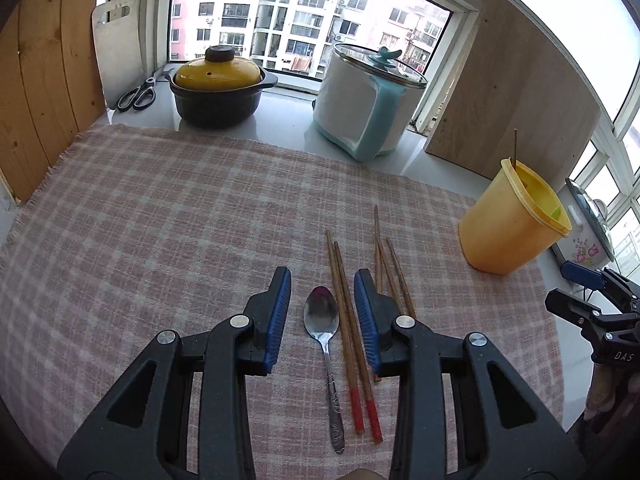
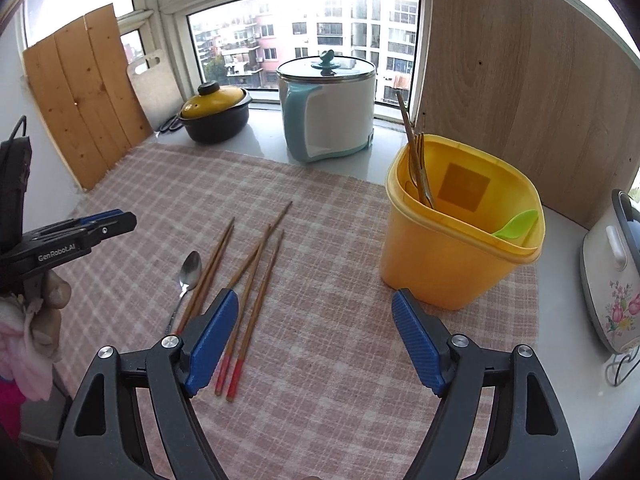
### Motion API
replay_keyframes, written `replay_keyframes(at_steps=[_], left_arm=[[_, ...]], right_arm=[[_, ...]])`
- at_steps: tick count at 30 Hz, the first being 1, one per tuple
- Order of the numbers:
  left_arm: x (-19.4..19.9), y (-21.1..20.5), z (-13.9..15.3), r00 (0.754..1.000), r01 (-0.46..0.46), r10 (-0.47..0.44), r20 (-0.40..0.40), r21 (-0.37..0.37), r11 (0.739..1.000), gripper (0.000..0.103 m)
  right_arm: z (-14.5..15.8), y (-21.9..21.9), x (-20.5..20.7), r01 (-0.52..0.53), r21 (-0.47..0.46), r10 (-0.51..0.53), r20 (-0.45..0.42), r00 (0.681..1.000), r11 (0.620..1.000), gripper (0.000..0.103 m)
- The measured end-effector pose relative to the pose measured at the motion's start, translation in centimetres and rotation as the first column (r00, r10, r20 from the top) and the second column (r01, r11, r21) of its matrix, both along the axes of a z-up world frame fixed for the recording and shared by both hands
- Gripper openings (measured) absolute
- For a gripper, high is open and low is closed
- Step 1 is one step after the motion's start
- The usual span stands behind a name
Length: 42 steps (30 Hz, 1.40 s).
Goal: Organize utensils
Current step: 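Move both tools back over the chopsticks and steel spoon on the cloth, then close the left gripper on the steel spoon while the right gripper grasps a chopstick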
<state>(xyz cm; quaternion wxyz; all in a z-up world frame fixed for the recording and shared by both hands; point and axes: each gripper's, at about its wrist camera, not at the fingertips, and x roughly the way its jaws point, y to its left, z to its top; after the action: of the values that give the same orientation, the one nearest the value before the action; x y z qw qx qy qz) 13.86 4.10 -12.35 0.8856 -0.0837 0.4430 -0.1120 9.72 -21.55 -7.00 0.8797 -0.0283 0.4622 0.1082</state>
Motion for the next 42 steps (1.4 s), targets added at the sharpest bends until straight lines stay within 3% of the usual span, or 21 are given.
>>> replay_keyframes(at_steps=[12,26,42], left_arm=[[0.3,0.2,-5.5,0.991,0.059,-0.056,-0.119,0.021,0.998,0.032],[3.0,-1.3,-7.9,0.976,0.159,-0.153,-0.155,0.031,0.987,0.032],[4.0,-2.7,-9.3,0.967,0.227,-0.211,-0.143,0.103,0.968,0.032]], right_arm=[[-4.8,1.8,2.7,0.016,0.044,-0.008,-0.17,0.985,0.999,0.078],[-8.6,4.3,5.3,0.012,0.012,-0.007,-0.29,0.957,1.0,0.044],[-10.4,5.5,7.8,0.022,-0.001,-0.021,-0.338,0.941,1.0,0.031]])
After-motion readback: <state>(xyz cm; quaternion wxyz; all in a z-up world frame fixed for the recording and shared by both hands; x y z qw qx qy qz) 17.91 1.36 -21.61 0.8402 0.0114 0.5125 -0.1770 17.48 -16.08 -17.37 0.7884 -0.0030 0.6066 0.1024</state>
